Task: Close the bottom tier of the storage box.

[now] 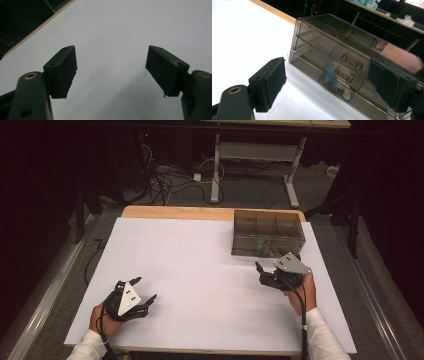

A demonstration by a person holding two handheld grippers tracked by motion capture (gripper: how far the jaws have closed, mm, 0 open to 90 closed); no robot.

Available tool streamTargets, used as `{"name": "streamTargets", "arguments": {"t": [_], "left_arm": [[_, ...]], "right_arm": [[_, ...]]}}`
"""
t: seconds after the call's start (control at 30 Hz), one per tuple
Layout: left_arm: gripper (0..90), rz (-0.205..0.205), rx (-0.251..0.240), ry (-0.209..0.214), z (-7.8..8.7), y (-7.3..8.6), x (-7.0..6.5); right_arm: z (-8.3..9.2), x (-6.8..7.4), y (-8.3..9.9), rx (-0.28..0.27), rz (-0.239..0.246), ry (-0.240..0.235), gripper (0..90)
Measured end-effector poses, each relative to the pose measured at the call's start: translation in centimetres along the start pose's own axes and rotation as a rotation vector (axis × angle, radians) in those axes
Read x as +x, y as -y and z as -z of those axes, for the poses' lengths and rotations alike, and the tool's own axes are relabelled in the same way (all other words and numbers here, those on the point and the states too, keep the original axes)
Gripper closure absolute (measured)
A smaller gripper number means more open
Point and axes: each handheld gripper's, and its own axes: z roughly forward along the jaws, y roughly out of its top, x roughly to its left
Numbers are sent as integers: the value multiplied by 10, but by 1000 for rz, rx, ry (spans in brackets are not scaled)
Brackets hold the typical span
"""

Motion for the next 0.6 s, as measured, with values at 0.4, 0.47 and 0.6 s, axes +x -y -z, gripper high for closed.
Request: {"name": "streamTargets", "arguments": {"t": [0.4, 0.47, 0.6], "left_arm": [[242, -3, 4, -2, 0, 0, -1], [242, -4, 4, -3, 0, 0, -1], [243, -4, 4, -2, 0, 0, -1]], "right_arm": [[5, 6, -4, -13, 9, -19, 164], [5, 7, -4, -14, 13, -18, 165], [7, 8, -4, -15, 17, -21, 165]]}}
